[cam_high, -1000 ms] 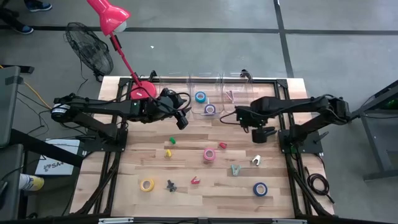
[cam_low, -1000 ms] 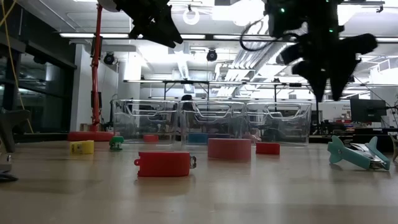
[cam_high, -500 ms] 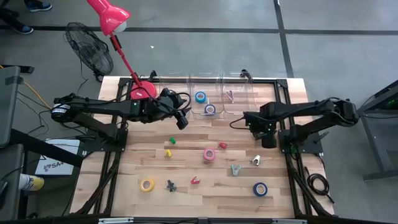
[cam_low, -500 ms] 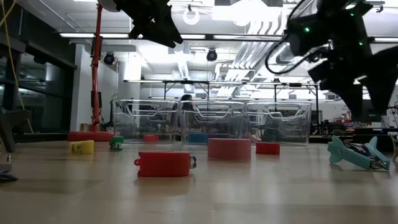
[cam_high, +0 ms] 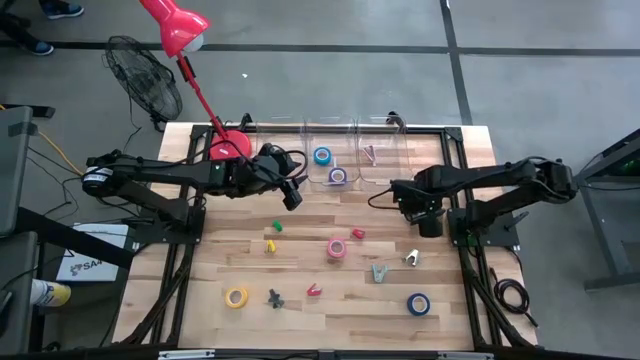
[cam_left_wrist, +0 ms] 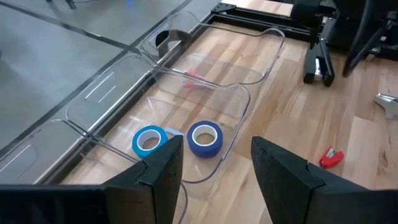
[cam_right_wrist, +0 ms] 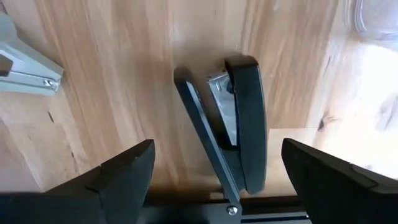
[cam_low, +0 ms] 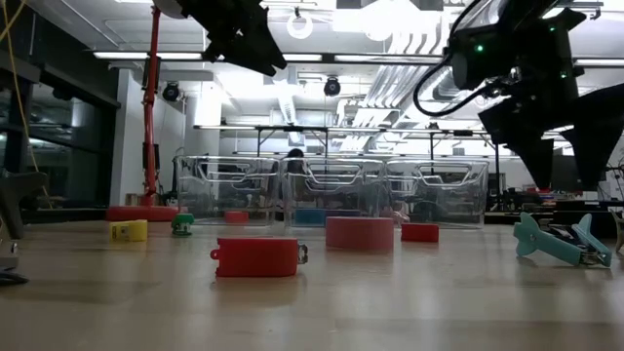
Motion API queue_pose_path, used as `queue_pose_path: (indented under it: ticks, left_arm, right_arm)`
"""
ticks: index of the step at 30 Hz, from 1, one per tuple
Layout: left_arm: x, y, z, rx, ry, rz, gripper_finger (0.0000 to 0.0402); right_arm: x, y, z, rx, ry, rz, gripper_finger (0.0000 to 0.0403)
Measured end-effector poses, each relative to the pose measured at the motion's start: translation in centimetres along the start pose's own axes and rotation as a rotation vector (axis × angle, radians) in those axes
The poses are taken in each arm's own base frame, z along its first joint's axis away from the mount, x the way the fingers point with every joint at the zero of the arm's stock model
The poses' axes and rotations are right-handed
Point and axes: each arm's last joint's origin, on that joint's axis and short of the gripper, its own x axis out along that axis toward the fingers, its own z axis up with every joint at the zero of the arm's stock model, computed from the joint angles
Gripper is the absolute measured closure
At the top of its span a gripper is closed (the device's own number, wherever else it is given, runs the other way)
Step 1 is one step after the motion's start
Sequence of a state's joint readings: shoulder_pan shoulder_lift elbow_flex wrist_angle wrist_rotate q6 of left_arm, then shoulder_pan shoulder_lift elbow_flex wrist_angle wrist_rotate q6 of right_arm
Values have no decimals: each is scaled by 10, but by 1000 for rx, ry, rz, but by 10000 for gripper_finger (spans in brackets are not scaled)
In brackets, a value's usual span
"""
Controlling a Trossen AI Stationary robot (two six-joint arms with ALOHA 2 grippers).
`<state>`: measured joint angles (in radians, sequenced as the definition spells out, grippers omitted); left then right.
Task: Pick and place Stapler, Stapler remover, tape
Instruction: Put the black stapler into the left transparent bin
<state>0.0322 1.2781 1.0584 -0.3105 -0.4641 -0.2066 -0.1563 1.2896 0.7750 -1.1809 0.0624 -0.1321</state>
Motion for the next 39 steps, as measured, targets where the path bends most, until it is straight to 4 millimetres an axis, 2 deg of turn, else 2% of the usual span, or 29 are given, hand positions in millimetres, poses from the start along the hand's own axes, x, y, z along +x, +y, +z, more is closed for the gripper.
queue_pose_path:
  ticks: [7,16,22,32,39]
  left_arm:
    - [0,0,-1,22,9,-13,215]
    - [0,-1,-1,49,16,-53,215]
    - [0,-2,-1,59,23,-90,215]
    - [0,-4,-1,84,28,-126,215]
    - [0,-4,-2,99,30,-142,215]
  right_arm:
    - [1,0,1,2,-7,12,60]
    - [1,9,4,103,-30,44,61]
    - [3,10,8,100,-39,-7,60]
    - [31,7,24,12,138,-101,59]
    - [48,9,32,-78,224,-42,59]
